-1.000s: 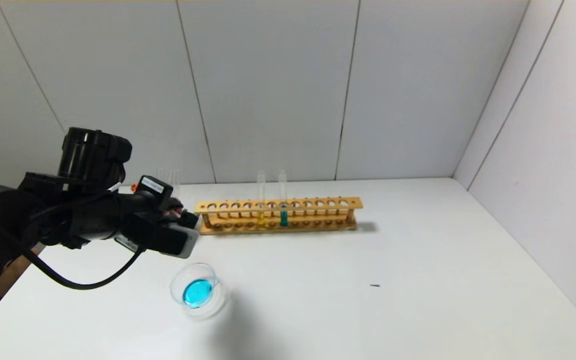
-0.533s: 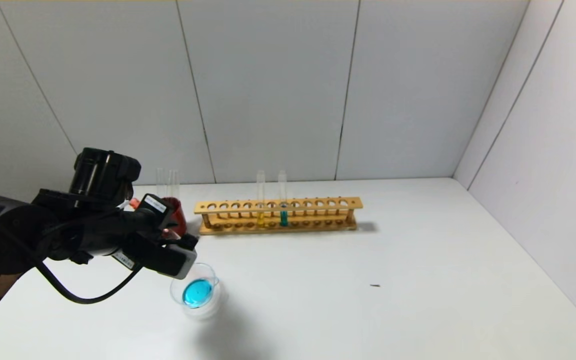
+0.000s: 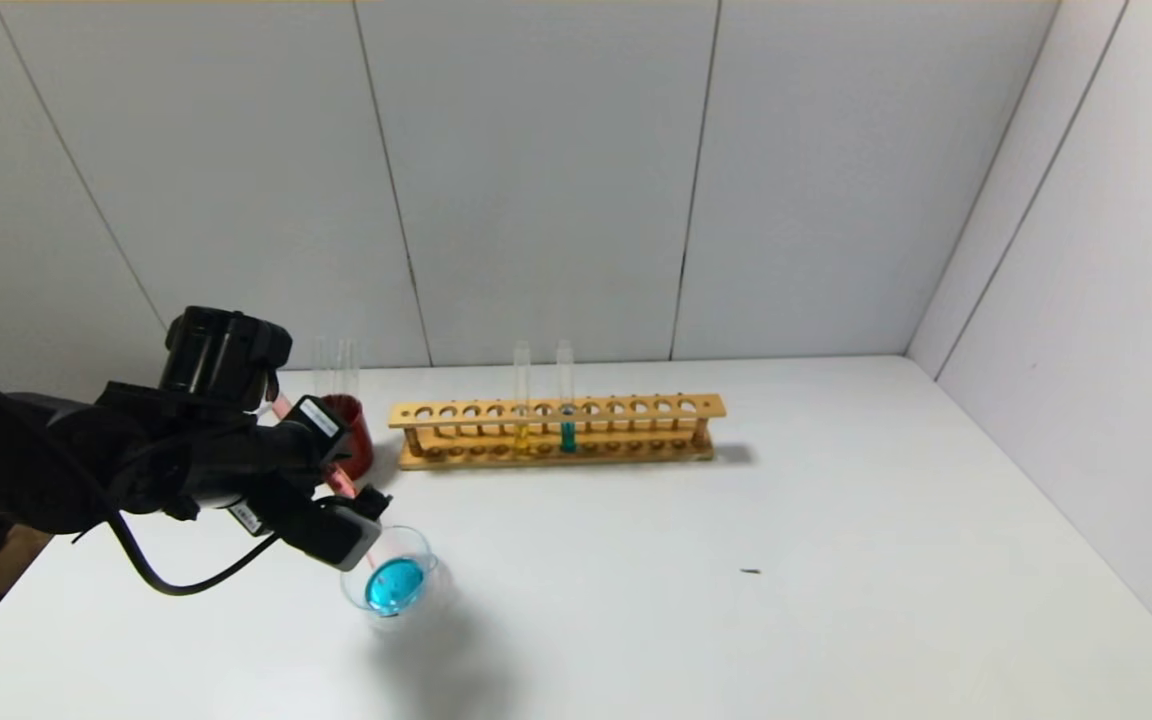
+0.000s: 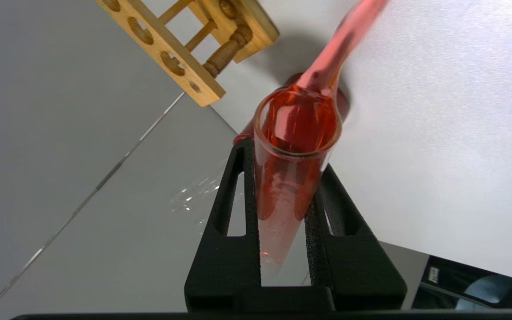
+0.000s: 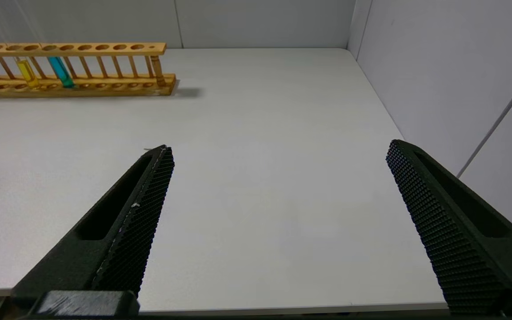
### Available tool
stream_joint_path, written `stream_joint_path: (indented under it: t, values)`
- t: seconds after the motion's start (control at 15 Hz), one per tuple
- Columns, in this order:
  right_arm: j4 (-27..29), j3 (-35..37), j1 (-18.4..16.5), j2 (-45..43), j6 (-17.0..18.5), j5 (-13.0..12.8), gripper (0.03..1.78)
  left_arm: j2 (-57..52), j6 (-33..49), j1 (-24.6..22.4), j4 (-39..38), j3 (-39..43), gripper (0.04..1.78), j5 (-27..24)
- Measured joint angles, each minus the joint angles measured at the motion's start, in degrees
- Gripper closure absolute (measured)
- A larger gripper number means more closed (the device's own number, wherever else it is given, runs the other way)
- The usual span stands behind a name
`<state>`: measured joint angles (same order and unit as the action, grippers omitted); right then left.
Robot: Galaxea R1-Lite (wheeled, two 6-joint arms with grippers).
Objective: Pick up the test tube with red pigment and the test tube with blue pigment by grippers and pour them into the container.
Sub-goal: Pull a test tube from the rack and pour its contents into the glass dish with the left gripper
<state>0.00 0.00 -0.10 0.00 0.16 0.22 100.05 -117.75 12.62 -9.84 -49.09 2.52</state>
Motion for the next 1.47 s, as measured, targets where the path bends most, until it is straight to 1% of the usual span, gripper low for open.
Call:
stream_joint_path:
  t: [0.2, 0.53, 0.73, 1.0, 1.47]
  values:
    - [0.0, 0.0, 0.0, 0.0, 0.0, 0.0, 0.06, 2.1, -0.1, -0.6, -3.4, 0.0, 1.49, 0.2]
    - [0.0, 0.0, 0.0, 0.0, 0.0, 0.0, 0.06, 3.7, -0.6, -0.7, -3.9, 0.1, 1.49, 1.3]
    - [0.0, 0.0, 0.0, 0.0, 0.0, 0.0, 0.06, 3.7, -5.2, -0.8, -4.3, 0.0, 1.49, 2.0]
    - [0.0, 0.0, 0.0, 0.0, 0.0, 0.0, 0.06, 2.8, -10.9, -0.6, -8.2, 0.5, 1.49, 2.7]
    - [0.0, 0.0, 0.0, 0.0, 0.0, 0.0, 0.06, 0.8, -11.7, -0.4, -8.4, 2.5, 1.49, 2.8]
